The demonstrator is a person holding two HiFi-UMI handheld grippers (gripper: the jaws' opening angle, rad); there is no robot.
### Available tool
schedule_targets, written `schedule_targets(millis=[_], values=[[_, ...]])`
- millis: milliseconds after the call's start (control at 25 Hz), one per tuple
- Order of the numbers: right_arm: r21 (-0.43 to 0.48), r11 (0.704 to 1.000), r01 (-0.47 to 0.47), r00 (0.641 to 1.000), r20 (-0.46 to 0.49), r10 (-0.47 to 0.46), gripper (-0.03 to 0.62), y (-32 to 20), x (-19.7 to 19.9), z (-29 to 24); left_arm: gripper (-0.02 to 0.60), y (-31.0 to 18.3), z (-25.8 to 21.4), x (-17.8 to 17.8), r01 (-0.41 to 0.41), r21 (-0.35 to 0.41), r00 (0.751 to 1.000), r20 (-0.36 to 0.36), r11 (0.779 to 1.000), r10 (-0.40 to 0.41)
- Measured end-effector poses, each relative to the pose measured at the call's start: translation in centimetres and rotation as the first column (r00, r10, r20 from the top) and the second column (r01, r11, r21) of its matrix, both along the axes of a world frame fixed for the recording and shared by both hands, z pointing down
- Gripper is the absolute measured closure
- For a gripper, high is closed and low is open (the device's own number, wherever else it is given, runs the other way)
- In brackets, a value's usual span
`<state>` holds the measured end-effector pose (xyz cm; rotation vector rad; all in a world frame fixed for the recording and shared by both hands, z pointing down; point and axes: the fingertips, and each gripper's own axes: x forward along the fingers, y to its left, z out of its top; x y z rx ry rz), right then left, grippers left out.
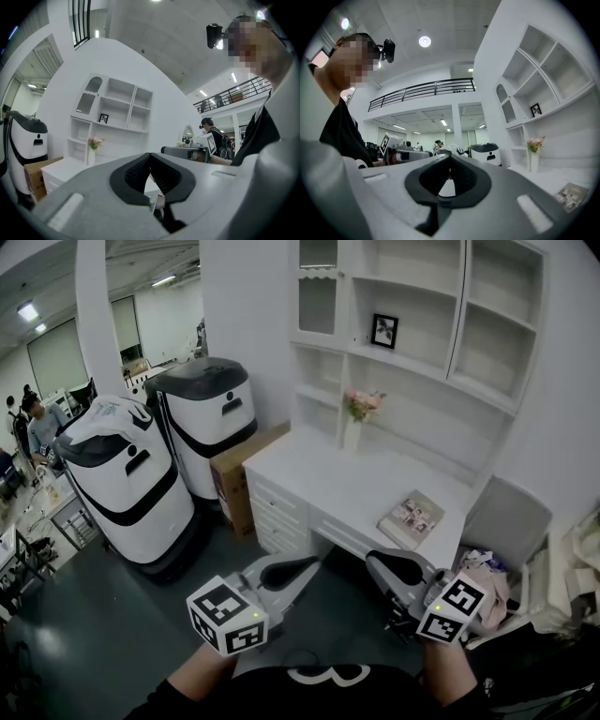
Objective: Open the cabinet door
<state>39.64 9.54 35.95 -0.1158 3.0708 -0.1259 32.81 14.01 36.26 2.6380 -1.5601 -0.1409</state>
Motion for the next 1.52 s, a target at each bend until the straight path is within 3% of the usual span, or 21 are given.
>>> schedule_targets(millis=[200,360,600,840,1080,1320,1520], values=[[-0.015,1.0,0.02,1.0,-0.017,-0.02,0.594,1.2,-1.4,2.0,0.572,1.4,1.5,-1.4,-0.013,0.004,0.999,-0.029,1.0,0.013],[0.023,0.999,0.033,0.998,-0.062,-0.031,0.593,1.1,-2.7,2.8,0.572,1.7,1.7,-1.7,-0.055,0.053,0.998,0.004,0.997,0.055],[0.018,0.999,0.035,0.998,-0.057,-0.034,0.592,-2.9,-5.3,2.7,0.572,-1.8,1.8,-5.3,-0.017,0.046,0.999,-0.028,0.999,0.018],[-0.016,0.998,0.055,0.998,-0.027,-0.055,0.592,-10.5,-10.3,3.3,0.572,-8.2,3.0,-10.6,0.034,-0.001,0.999,-0.03,0.999,-0.034],[-0.055,0.997,0.056,0.998,0.001,-0.056,0.592,-20.8,-15.8,3.5,0.572,-18.7,3.2,-16.4,0.038,-0.041,0.998,-0.041,0.998,-0.039],[-0.048,0.998,0.032,0.999,0.038,-0.03,0.592,-30.4,-19.9,1.9,0.571,-28.9,1.5,-20.7,0.039,-0.032,0.999,0.004,0.999,-0.039],[-0.01,1.0,0.03,0.999,0.036,-0.029,0.592,-34.2,-23.1,0.8,0.571,-33.2,0.2,-24.0,0.069,0.025,0.997,0.044,0.997,-0.07]])
